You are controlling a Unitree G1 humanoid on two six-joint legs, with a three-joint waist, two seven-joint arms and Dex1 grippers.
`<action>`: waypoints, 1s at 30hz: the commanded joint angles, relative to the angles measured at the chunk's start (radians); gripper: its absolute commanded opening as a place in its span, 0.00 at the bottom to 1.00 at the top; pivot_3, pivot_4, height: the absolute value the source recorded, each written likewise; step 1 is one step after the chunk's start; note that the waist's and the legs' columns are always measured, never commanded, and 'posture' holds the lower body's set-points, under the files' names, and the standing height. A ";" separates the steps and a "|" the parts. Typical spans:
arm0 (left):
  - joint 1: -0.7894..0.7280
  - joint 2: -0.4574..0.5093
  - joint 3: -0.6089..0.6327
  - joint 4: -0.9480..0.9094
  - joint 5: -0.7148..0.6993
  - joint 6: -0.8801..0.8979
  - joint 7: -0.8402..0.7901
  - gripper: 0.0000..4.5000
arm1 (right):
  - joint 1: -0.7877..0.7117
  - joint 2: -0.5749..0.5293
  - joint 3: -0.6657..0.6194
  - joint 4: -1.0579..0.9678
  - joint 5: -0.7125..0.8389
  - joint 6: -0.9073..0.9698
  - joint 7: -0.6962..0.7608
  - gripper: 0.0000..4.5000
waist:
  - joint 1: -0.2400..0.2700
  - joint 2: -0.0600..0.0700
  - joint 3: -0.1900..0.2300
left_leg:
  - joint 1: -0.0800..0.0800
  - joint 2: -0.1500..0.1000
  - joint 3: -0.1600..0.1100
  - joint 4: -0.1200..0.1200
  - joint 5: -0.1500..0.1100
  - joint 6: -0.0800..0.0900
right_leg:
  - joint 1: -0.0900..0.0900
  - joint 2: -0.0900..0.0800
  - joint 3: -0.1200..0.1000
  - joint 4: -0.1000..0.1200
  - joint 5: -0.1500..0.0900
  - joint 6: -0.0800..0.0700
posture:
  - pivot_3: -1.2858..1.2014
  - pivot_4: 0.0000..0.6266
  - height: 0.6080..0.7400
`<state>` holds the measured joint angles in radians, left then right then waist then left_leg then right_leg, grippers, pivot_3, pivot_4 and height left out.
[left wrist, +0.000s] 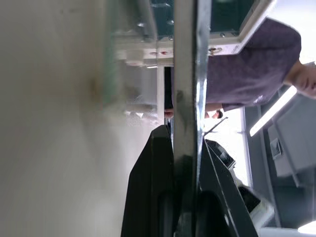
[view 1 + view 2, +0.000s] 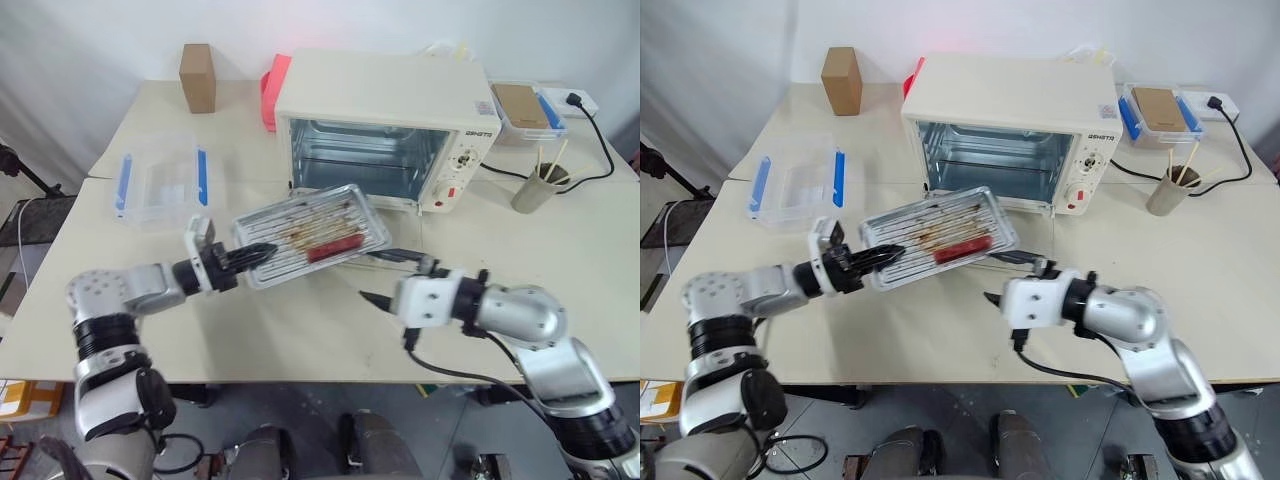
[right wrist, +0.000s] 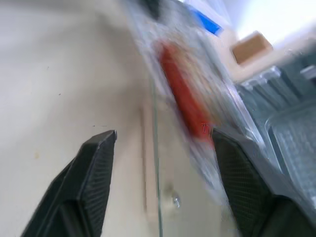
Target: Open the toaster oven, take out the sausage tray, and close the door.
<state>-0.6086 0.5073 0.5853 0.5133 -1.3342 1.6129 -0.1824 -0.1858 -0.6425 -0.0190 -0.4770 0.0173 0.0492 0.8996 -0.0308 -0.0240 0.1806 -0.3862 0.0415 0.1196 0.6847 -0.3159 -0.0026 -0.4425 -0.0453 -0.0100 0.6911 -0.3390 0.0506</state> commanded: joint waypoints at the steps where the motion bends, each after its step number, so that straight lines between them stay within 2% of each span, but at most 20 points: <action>1: 0.083 0.062 0.071 -0.066 -0.153 0.002 0.042 0.00 | 0.069 -0.012 -0.143 0.031 0.200 -0.017 0.048 0.40 | 0.002 0.000 0.000 | 0.000 0.000 -0.001 0.000 0.000 0.000 | 0.001 0.000 0.000 -0.001 0.000 0.000 | 0.52 0.24 1.00; 4: 0.168 0.080 0.124 -0.095 -0.240 -0.011 0.102 0.00 | 0.104 -0.020 -0.211 0.114 0.266 -0.022 0.055 0.16 | 0.003 0.000 0.000 | 0.003 0.000 -0.002 0.000 0.000 0.001 | 0.006 -0.001 -0.001 -0.004 0.000 0.000 | 0.52 0.24 1.00; 6: 0.210 0.083 0.126 -0.120 -0.304 -0.037 0.144 0.00 | 0.109 -0.020 -0.232 0.151 0.279 -0.031 0.043 0.01 | 0.004 -0.001 0.000 | 0.012 0.000 -0.003 -0.003 -0.001 0.001 | 0.017 -0.001 -0.002 -0.008 0.000 -0.001 | 0.52 0.24 1.00; 10: 0.410 0.064 0.145 -0.249 -0.536 -0.199 0.271 0.00 | 0.107 -0.051 -0.261 0.379 0.271 -0.056 0.067 0.01 | 0.003 -0.001 0.000 | 0.023 0.001 -0.007 -0.005 -0.004 0.001 | 0.031 -0.001 -0.005 -0.016 -0.001 -0.001 | 0.52 0.24 1.00; 13: 0.563 -0.016 0.173 -0.412 -0.632 -0.352 0.335 0.00 | 0.062 -0.061 -0.185 0.577 0.201 -0.147 0.094 0.01 | -0.002 -0.001 0.000 | 0.025 0.001 -0.007 -0.006 -0.006 0.002 | 0.033 -0.002 -0.005 -0.017 -0.001 -0.001 | 0.52 0.24 1.00; 16: 0.623 -0.109 0.204 -0.544 -0.638 -0.459 0.356 0.00 | -0.015 -0.030 -0.129 0.706 0.178 -0.185 0.095 0.01 | 0.000 0.000 0.000 | 0.026 0.001 -0.005 -0.006 -0.006 0.002 | 0.035 -0.002 -0.005 -0.019 -0.001 -0.001 | 0.52 0.24 1.00; 20: 0.668 -0.178 0.206 -0.637 -0.638 -0.540 0.382 0.00 | -0.093 0.004 -0.084 0.818 0.170 -0.221 0.104 0.01 | 0.002 0.000 0.000 | 0.027 0.001 -0.005 -0.005 -0.005 0.001 | 0.035 -0.001 -0.005 -0.017 -0.001 -0.002 | 0.52 0.24 1.00; 25: 0.729 -0.208 0.184 -0.694 -0.638 -0.575 0.380 0.00 | -0.181 0.053 -0.083 0.933 0.187 -0.290 0.087 0.01 | 0.002 -0.001 0.000 | 0.026 0.001 -0.004 -0.005 -0.006 0.003 | 0.036 -0.001 -0.004 -0.020 -0.001 -0.001 | 0.52 0.24 1.00; 30: 0.744 -0.208 0.176 -0.695 -0.638 -0.577 0.374 0.00 | -0.225 0.088 -0.162 0.910 0.332 -0.315 0.143 0.01 | 0.003 0.000 0.000 | 0.026 0.001 -0.004 -0.005 -0.006 0.003 | 0.036 0.000 -0.004 -0.020 -0.001 -0.001 | 0.52 0.24 1.00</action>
<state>0.1256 0.2910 0.7614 -0.1452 -1.9407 1.0345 0.2045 -0.3912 -0.5538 -0.1256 0.4747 0.2730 -0.2493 1.0239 -0.0282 -0.0244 0.1810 -0.3598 0.0424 0.1156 0.6800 -0.3224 0.0006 -0.4063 -0.0457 -0.0139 0.6708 -0.3398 0.0492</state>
